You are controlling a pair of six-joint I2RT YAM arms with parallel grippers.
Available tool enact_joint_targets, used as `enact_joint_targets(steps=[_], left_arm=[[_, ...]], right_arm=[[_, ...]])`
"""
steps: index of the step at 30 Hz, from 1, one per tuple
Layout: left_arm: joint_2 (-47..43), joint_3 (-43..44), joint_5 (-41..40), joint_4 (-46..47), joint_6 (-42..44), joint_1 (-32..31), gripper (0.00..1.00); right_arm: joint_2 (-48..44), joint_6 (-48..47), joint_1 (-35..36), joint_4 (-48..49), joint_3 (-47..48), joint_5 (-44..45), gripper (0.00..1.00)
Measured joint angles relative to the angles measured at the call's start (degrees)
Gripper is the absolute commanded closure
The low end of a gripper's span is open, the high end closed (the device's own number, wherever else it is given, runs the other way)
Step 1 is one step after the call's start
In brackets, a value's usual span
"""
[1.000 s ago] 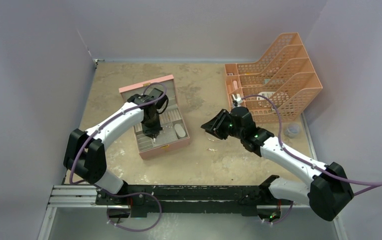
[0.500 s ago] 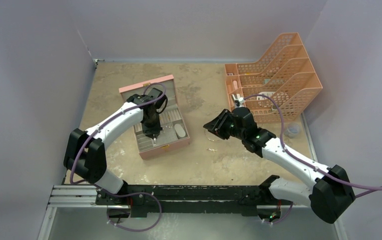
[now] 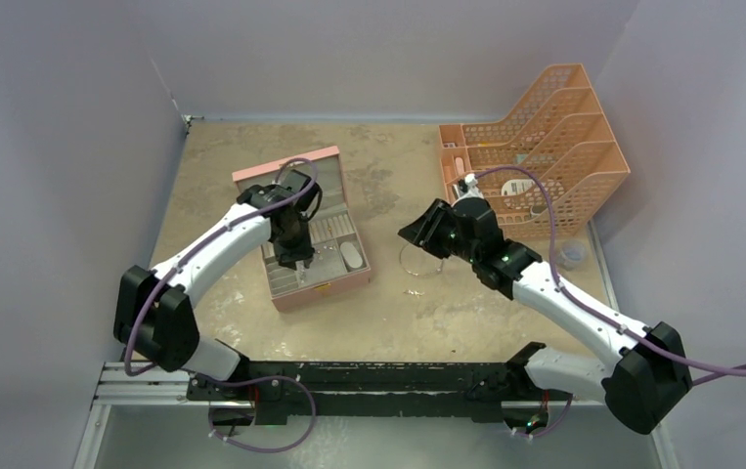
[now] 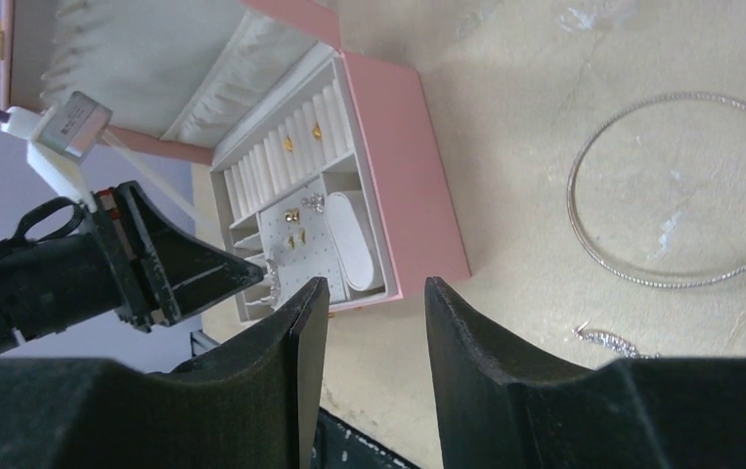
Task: Organize the mixed jewelry
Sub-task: Place the jewelry in the jewelry box.
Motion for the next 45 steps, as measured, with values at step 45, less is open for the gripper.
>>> enact_joint_targets(steps=[45], left_arm=[[-54.2,-18.2,-21.1,7.3,-2.2,0.1,0.54]], right_arm=[[53.4,4.3,35.3,-23.0,52.7,31.4,0.68]])
